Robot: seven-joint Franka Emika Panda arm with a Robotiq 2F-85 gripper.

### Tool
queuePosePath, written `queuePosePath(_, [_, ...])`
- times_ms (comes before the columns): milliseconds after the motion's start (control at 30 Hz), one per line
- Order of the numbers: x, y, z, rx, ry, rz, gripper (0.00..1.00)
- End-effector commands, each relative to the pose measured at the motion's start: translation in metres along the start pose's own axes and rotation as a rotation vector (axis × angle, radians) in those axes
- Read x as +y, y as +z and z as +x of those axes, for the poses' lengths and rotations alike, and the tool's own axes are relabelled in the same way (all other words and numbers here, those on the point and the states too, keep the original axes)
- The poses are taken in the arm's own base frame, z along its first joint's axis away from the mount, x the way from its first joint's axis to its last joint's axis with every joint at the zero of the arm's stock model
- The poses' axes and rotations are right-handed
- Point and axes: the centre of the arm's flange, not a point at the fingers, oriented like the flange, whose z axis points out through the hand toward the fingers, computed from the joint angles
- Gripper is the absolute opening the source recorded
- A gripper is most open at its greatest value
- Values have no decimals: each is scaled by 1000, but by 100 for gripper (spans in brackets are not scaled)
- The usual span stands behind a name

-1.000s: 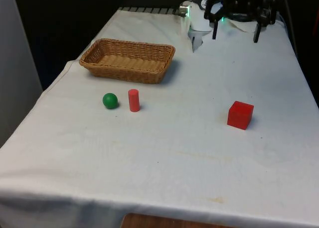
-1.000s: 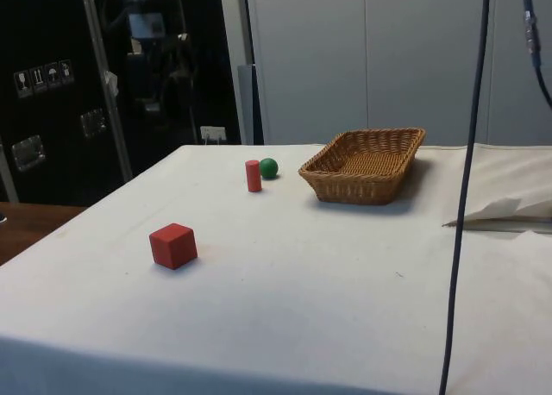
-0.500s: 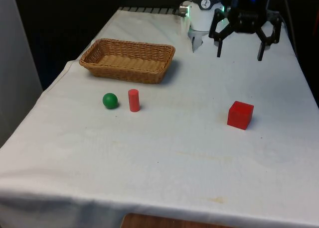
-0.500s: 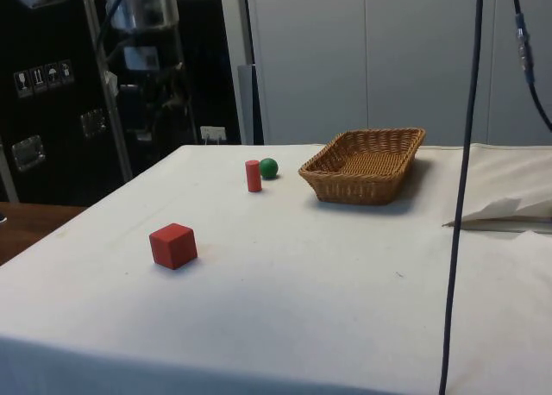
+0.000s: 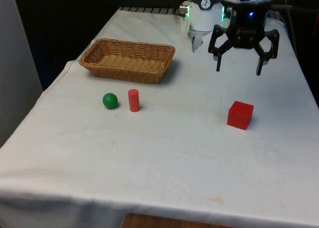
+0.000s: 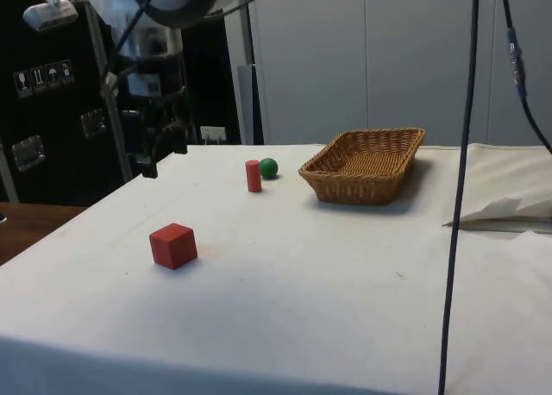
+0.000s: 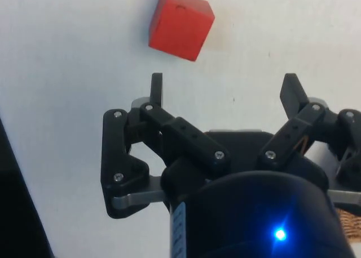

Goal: Pick up the object to the left of the cylinder and place it into the basket.

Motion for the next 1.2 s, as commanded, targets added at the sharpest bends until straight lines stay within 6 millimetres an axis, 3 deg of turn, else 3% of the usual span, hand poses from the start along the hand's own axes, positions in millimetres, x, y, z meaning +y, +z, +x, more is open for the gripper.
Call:
queuePosePath(0, [-1, 4, 0, 14, 7, 12, 100])
queuePosePath(633, [-3, 39, -3, 8, 65, 31, 100])
queuePosePath(1167, [-24, 64, -4, 31, 115, 56, 100])
